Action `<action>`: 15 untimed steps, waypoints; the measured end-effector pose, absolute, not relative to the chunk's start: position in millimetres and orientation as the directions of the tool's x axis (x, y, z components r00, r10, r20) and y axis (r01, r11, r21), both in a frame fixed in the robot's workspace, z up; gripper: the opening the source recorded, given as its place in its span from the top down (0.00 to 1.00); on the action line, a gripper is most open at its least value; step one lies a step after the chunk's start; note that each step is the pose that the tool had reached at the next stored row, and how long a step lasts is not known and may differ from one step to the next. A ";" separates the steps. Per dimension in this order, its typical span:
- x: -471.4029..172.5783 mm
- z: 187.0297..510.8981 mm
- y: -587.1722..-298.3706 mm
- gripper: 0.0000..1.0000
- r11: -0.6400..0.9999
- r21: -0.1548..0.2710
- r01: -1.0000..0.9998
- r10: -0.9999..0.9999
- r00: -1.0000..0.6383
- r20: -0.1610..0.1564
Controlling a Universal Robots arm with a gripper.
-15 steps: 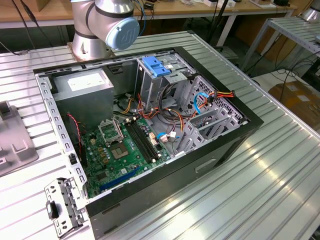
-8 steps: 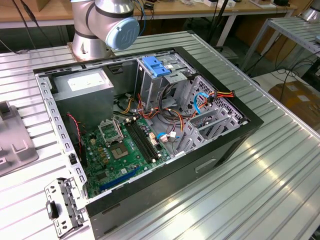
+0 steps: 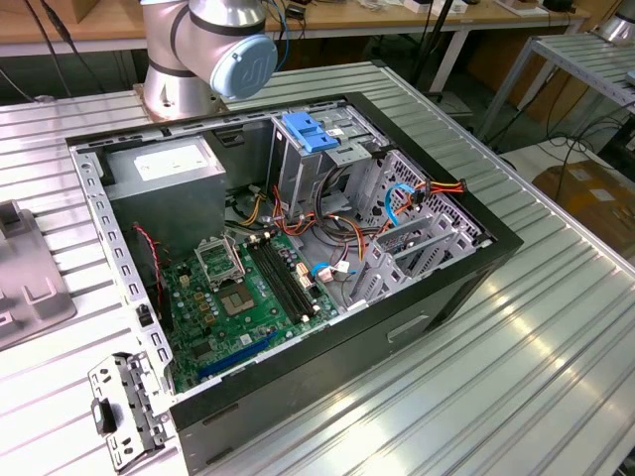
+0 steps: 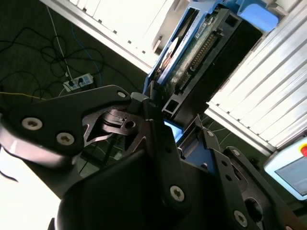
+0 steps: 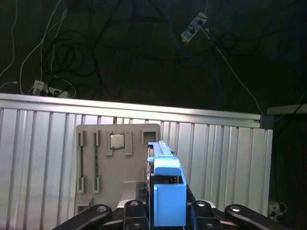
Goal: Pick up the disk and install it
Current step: 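Pick up the disk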
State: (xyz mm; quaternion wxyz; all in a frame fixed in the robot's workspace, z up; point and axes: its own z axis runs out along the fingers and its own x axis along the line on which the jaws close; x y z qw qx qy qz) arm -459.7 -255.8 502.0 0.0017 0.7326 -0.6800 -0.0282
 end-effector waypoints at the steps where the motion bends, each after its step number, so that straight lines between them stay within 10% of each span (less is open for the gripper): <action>1: -459.5 501.9 -256.4 0.63 -0.075 0.041 -0.996 -0.997 0.073 -0.039; 15: -451.6 501.9 -257.9 0.63 -0.075 0.041 -0.996 -0.997 0.073 -0.039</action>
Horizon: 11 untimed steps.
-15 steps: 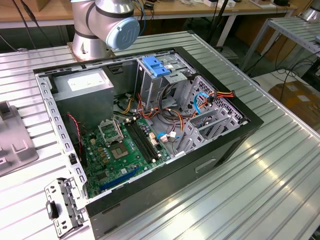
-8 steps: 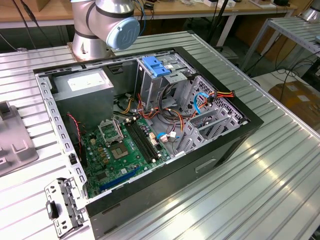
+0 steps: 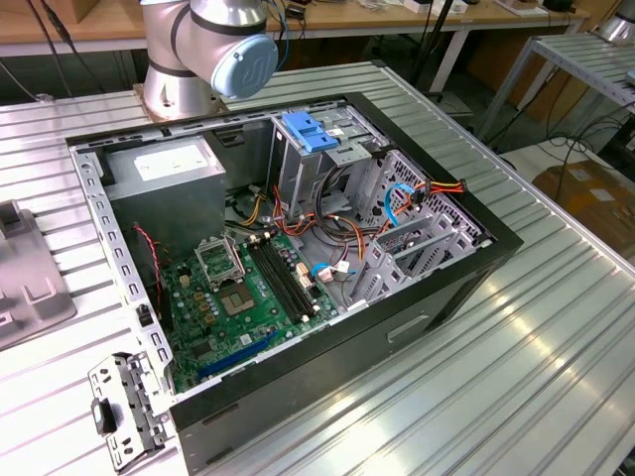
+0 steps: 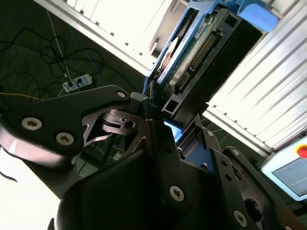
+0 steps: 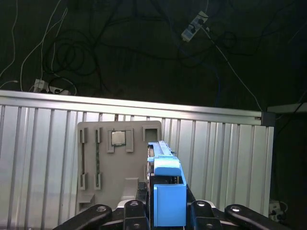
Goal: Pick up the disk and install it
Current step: 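Pick up the disk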
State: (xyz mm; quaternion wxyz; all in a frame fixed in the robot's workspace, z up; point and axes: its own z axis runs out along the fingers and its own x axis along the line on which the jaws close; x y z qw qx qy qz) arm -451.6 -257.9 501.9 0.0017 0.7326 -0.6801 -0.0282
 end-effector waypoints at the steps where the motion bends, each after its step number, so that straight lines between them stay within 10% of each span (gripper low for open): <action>1: -450.5 501.8 -257.9 0.63 -0.075 0.041 -0.996 -0.997 0.073 -0.039; 11: -441.3 501.8 -257.9 0.63 -0.075 0.041 -0.996 -0.997 0.073 -0.039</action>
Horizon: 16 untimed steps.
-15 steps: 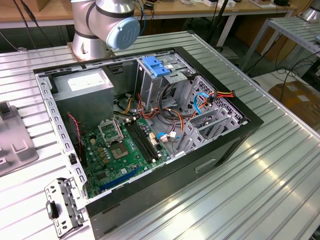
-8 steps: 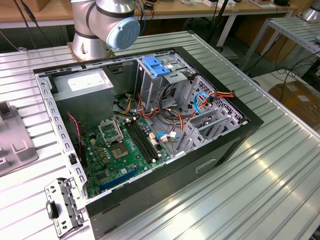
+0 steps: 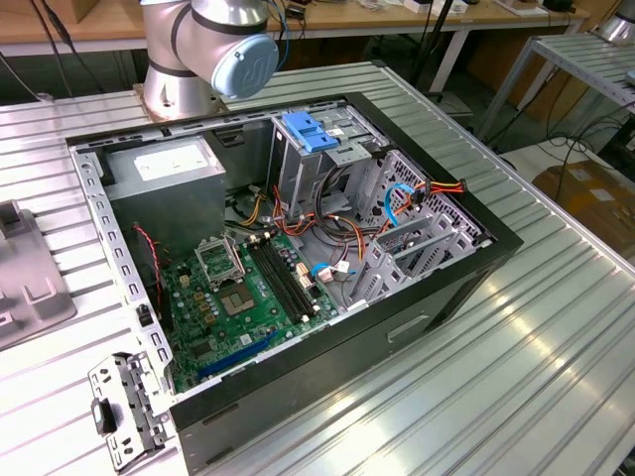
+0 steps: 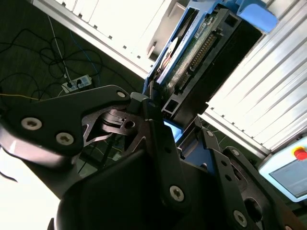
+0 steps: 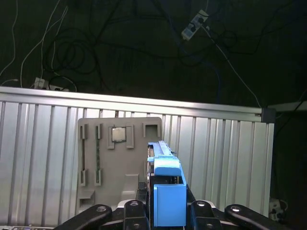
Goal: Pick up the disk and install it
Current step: 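Pick up the disk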
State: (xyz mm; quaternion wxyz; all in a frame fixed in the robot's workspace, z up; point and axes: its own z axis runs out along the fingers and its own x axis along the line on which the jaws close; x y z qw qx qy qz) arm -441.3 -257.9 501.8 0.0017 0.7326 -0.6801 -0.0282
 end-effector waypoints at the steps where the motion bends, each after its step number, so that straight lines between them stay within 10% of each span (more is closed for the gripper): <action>1: -440.4 501.9 -257.9 0.63 -0.075 0.041 -0.996 -0.997 0.073 -0.039; 16: -420.1 501.7 -257.9 0.63 -0.075 0.041 -0.996 -0.997 0.073 -0.039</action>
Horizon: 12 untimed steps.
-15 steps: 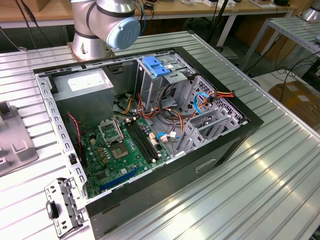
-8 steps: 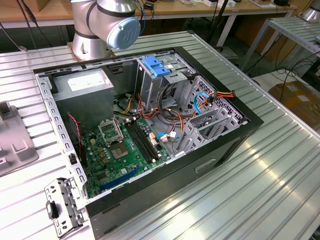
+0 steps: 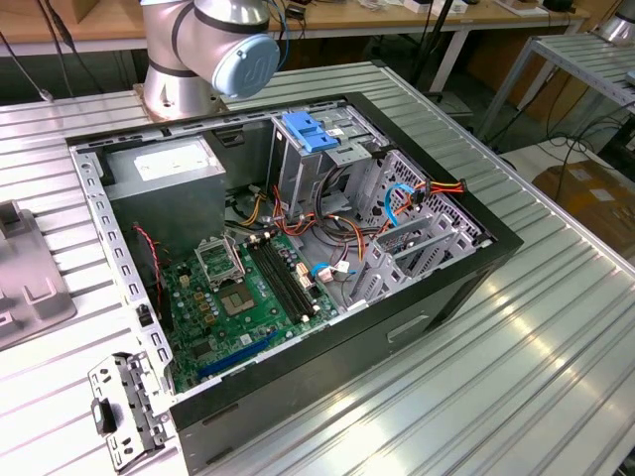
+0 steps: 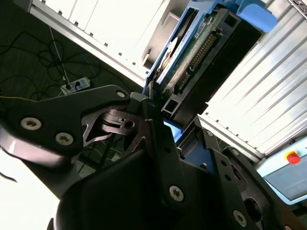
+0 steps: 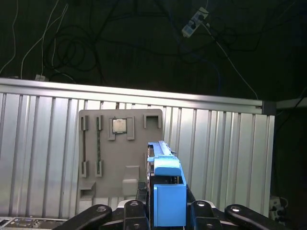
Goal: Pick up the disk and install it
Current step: 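Pick up the disk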
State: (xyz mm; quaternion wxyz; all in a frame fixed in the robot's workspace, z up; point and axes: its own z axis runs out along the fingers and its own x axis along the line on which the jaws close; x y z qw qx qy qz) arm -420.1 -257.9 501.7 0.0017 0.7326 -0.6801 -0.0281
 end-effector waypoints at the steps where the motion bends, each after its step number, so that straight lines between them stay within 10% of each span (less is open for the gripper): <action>1: -419.0 501.7 -257.9 0.63 -0.075 0.041 -0.996 -0.997 0.073 -0.039; 12: -404.5 501.6 -257.9 0.63 -0.075 0.041 -0.996 -0.997 0.073 -0.039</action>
